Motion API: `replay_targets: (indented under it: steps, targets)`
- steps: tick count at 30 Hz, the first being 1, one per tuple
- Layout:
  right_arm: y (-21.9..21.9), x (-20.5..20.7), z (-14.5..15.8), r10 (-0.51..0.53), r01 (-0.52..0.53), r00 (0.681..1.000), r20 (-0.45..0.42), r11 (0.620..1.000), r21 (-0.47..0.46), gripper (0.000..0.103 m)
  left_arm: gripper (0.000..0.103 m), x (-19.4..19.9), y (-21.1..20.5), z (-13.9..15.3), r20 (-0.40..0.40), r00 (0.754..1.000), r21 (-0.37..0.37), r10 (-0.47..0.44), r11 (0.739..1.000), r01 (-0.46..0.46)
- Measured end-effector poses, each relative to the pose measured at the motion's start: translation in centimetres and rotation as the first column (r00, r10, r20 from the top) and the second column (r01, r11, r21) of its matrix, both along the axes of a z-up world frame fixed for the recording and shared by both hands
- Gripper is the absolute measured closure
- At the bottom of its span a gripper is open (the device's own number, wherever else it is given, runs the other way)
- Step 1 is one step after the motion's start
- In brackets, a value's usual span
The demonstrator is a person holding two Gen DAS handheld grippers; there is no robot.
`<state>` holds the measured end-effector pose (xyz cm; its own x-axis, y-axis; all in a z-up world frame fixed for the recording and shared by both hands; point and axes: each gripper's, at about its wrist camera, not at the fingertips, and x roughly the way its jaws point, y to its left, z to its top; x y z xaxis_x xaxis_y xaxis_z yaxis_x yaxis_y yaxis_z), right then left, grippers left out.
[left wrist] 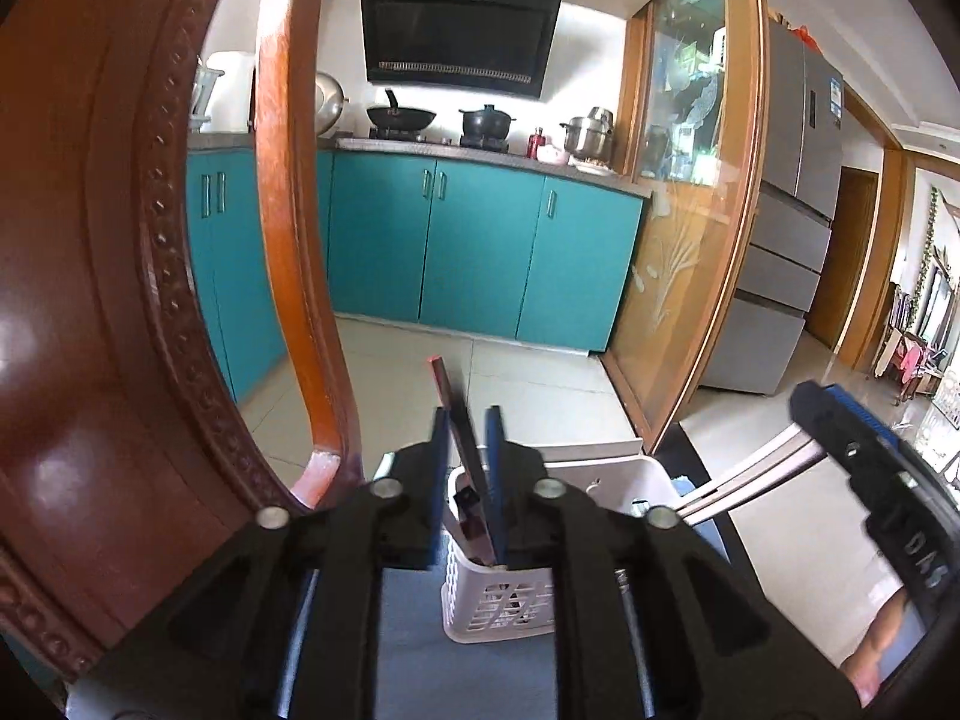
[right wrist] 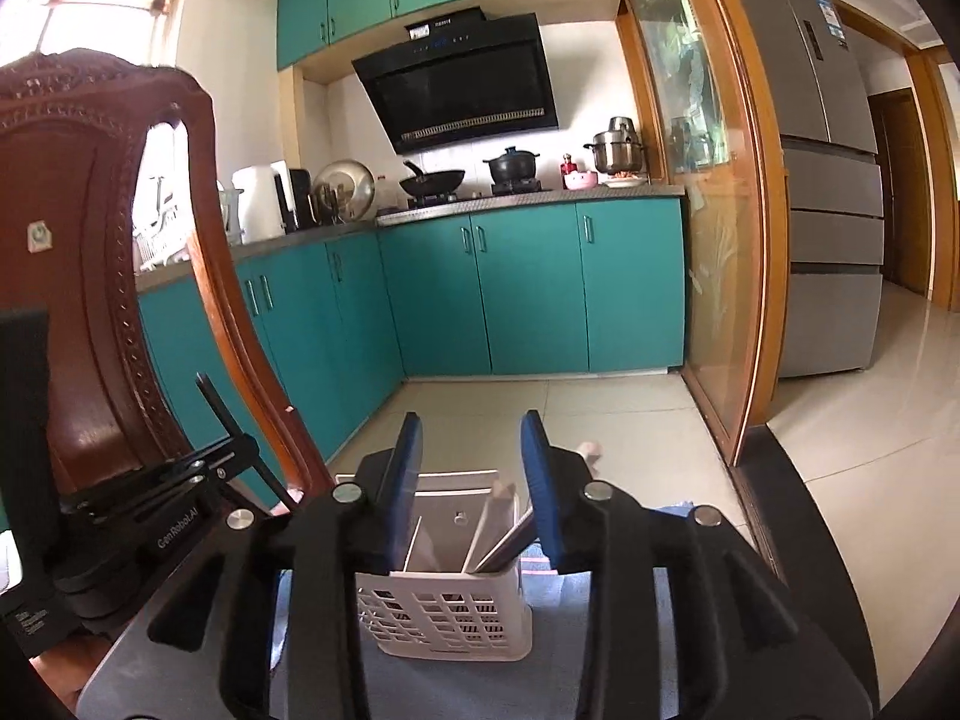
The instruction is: Organize utensils
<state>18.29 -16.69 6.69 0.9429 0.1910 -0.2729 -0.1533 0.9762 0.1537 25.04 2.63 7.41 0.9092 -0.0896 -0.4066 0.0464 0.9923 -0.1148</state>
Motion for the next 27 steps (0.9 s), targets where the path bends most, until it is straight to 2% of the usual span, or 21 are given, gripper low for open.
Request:
replay_targets:
  steps: [1,3,4,5,8,12,15,19,23,27]
  targets:
    - [-0.3,-0.5,0.2,-0.001,0.001,1.000,0.016,1.000,0.004,0.057,0.073,-0.7,0.1,0.1,0.014,1.000,0.002,0.001,1.000,-0.001]
    - [-0.8,-2.2,0.4,0.001,-0.002,0.998,0.067,1.000,0.012,0.043,0.052,-2.4,0.4,0.4,0.054,0.999,0.015,0.003,1.000,-0.003]
    - [-0.9,-3.0,0.4,0.000,0.000,0.996,0.087,1.000,0.003,0.037,0.046,-3.7,0.5,0.4,0.079,0.997,0.034,0.009,0.999,-0.012]
    - [-1.0,-3.6,0.2,-0.001,0.002,0.995,0.099,1.000,-0.013,0.034,0.037,-5.0,0.6,0.2,0.105,0.994,0.060,0.021,0.998,-0.028]
    - [-1.3,-6.0,-1.0,-0.010,0.023,0.992,0.128,0.995,-0.096,0.023,0.027,-8.1,0.7,-0.9,0.130,0.990,0.135,0.051,0.989,-0.069]
    - [-1.5,-9.1,-4.0,-0.005,0.015,0.998,0.069,0.989,-0.147,0.011,0.014,-12.6,0.3,-2.7,0.159,0.985,0.243,0.062,0.965,-0.100]
    - [-1.0,-11.5,-6.2,-0.031,0.045,0.997,0.063,0.972,-0.231,0.003,0.005,-15.8,0.3,-3.5,0.183,0.982,0.269,0.051,0.958,-0.100]
    - [-0.7,-14.0,-8.9,-0.095,0.094,0.995,0.009,0.955,-0.283,0.003,0.004,-19.3,0.7,-4.4,0.194,0.980,0.238,0.054,0.966,-0.100]
    - [-1.2,-15.6,-10.0,-0.122,0.109,0.991,-0.047,0.970,-0.216,0.003,0.004,-22.2,1.5,-4.7,0.224,0.973,0.185,0.062,0.977,-0.105]
    - [-1.9,-17.8,-9.9,-0.156,0.151,0.988,-0.016,0.975,-0.162,0.003,0.004,-24.3,1.7,-5.4,0.213,0.976,0.188,0.050,0.978,-0.091]
